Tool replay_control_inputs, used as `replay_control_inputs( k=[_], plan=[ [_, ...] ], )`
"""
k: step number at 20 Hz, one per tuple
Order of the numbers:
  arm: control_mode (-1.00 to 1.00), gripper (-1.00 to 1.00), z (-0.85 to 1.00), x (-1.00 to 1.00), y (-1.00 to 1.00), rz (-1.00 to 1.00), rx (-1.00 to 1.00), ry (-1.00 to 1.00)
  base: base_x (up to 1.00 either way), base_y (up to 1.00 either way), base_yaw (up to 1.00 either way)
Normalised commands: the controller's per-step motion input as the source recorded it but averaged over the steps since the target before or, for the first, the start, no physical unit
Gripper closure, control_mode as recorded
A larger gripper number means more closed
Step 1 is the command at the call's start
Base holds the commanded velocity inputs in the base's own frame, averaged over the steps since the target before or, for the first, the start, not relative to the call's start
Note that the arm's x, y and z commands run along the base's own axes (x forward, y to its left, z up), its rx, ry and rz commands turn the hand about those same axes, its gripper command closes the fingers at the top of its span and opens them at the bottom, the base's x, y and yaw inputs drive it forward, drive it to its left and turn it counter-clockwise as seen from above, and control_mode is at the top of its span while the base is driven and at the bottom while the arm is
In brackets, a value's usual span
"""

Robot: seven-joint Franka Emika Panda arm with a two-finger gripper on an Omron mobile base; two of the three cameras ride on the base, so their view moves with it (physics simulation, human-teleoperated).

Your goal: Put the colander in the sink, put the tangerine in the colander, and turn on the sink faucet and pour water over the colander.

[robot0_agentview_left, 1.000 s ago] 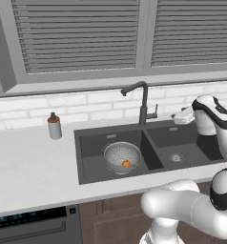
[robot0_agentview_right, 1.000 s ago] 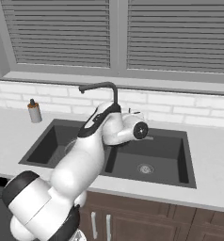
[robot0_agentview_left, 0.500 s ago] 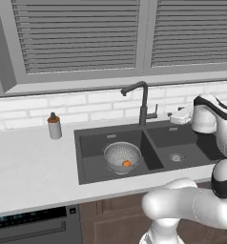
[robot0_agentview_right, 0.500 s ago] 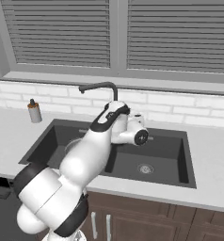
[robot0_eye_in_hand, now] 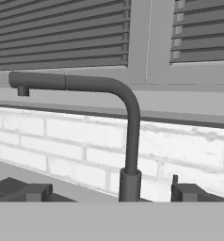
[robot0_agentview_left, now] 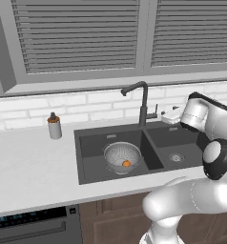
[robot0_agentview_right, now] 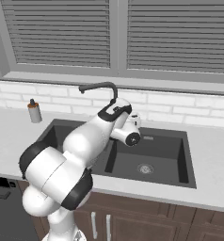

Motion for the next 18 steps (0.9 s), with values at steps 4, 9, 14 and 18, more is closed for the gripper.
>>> replay_control_inputs(
  k=[4, 9, 14, 18],
  plan=[
    [-1.0, -1.0, 0.0, 0.36, -0.19, 0.0, 0.01, 0.1, 0.0, 0.0, 0.0],
    [-1.0, -1.0, -0.09, 0.13, -0.23, 0.0, 0.01, 0.04, 0.0, 0.0, 0.0],
    [-1.0, -1.0, -0.08, 0.12, -0.27, 0.0, 0.03, 0.0, 0.0, 0.0, 0.0],
    [-1.0, -1.0, -0.14, 0.17, -0.01, 0.0, 0.0, -0.01, 0.0, 0.0, 0.0]
  ],
)
